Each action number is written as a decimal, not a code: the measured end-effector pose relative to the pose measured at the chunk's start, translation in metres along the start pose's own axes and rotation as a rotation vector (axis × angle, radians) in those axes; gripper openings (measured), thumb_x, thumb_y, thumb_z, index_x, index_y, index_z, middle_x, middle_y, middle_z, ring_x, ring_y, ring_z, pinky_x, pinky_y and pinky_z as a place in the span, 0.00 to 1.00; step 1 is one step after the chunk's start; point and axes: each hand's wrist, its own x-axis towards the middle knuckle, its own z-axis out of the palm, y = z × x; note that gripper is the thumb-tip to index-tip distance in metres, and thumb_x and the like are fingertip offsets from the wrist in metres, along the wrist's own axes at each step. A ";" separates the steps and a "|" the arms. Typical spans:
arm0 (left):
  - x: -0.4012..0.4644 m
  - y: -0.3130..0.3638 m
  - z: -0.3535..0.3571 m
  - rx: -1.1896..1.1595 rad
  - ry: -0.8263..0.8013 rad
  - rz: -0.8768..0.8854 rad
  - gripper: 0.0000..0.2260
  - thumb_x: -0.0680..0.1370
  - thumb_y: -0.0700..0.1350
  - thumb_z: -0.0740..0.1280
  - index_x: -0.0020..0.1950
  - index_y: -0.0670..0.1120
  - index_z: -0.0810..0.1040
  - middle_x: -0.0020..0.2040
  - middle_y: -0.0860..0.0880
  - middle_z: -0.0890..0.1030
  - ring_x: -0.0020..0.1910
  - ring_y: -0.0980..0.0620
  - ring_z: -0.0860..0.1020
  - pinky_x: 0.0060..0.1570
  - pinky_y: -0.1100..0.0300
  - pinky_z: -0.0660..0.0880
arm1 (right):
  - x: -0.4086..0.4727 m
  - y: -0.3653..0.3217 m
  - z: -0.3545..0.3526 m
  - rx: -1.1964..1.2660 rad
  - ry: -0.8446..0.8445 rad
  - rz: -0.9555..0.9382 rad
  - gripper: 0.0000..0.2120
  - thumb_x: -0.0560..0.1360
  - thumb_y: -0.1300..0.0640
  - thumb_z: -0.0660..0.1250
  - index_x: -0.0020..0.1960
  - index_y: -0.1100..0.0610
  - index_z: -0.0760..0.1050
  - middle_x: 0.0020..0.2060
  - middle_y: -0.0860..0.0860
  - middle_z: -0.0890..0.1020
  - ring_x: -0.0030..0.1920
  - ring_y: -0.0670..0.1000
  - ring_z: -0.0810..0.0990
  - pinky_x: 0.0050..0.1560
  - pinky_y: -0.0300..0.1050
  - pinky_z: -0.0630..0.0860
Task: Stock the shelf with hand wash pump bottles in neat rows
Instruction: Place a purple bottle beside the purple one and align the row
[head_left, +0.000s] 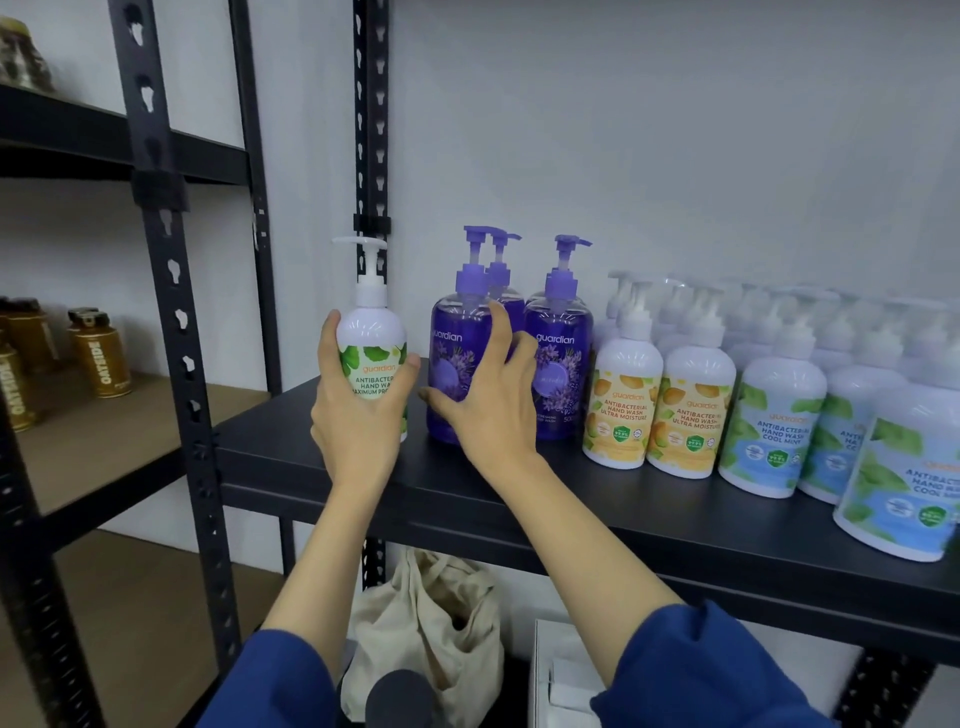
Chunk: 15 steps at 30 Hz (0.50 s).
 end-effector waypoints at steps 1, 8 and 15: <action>0.000 0.000 0.000 0.000 0.000 -0.001 0.34 0.73 0.55 0.70 0.75 0.58 0.58 0.60 0.50 0.76 0.53 0.56 0.70 0.55 0.58 0.66 | -0.001 0.001 0.000 0.031 0.007 0.008 0.49 0.69 0.50 0.75 0.77 0.52 0.45 0.69 0.60 0.58 0.67 0.58 0.62 0.60 0.53 0.73; -0.002 0.001 -0.001 -0.009 -0.001 -0.006 0.33 0.73 0.55 0.70 0.74 0.58 0.58 0.59 0.51 0.76 0.52 0.55 0.70 0.55 0.57 0.66 | -0.003 0.006 -0.003 0.051 0.038 0.044 0.44 0.74 0.56 0.70 0.78 0.53 0.43 0.71 0.58 0.58 0.72 0.57 0.58 0.63 0.51 0.69; -0.002 0.002 -0.002 -0.015 -0.014 0.010 0.33 0.73 0.54 0.71 0.75 0.58 0.59 0.61 0.51 0.76 0.52 0.57 0.70 0.54 0.60 0.65 | -0.002 0.005 -0.005 -0.026 0.033 0.034 0.47 0.72 0.52 0.72 0.77 0.56 0.43 0.72 0.58 0.56 0.71 0.57 0.58 0.65 0.51 0.69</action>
